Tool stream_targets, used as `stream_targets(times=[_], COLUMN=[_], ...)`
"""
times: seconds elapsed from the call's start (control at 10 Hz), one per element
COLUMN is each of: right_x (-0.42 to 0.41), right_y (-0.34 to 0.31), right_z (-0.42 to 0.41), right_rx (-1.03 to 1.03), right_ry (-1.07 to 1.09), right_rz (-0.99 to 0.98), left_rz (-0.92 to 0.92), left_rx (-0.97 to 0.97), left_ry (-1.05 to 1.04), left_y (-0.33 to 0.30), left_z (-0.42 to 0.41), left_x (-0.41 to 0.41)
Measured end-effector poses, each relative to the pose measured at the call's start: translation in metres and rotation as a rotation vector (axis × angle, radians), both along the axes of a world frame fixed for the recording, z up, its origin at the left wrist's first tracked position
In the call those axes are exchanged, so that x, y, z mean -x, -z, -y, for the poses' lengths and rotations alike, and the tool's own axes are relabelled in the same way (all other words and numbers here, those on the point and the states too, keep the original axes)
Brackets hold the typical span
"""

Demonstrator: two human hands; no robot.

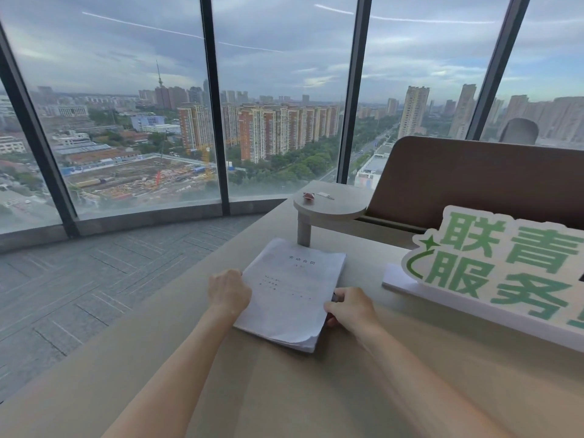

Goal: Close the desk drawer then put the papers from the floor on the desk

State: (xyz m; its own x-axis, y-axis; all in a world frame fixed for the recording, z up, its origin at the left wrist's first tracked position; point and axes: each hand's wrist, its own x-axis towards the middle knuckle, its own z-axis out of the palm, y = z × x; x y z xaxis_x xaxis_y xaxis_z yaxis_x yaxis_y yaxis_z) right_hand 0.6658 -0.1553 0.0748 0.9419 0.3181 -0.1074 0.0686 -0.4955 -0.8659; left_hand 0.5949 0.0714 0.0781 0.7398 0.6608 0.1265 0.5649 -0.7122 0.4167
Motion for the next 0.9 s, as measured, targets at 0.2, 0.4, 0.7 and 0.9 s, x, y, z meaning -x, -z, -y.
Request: stream_targets(times=[0.2, 0.4, 0.7, 0.9], right_x=[0.005, 0.005, 0.007, 0.025], right_y=[0.001, -0.005, -0.024, -0.047], right_z=[-0.006, -0.011, -0.004, 0.010], right_rx=[0.059, 0.180, 0.366, 0.332], right_ry=[0.007, -0.038, -0.128, -0.155], right_rz=[0.099, 0.118, 0.200, 0.267], left_rz=[0.013, -0.012, -0.074, 0.155], left_rx=[-0.053, -0.056, -0.036, -0.052], left_ry=[-0.004, -0.003, 0.034, 0.119], left_y=[0.007, 0.004, -0.015, -0.051], left_z=[-0.006, -0.006, 0.004, 0.027], left_x=[-0.004, -0.003, 0.014, 0.039])
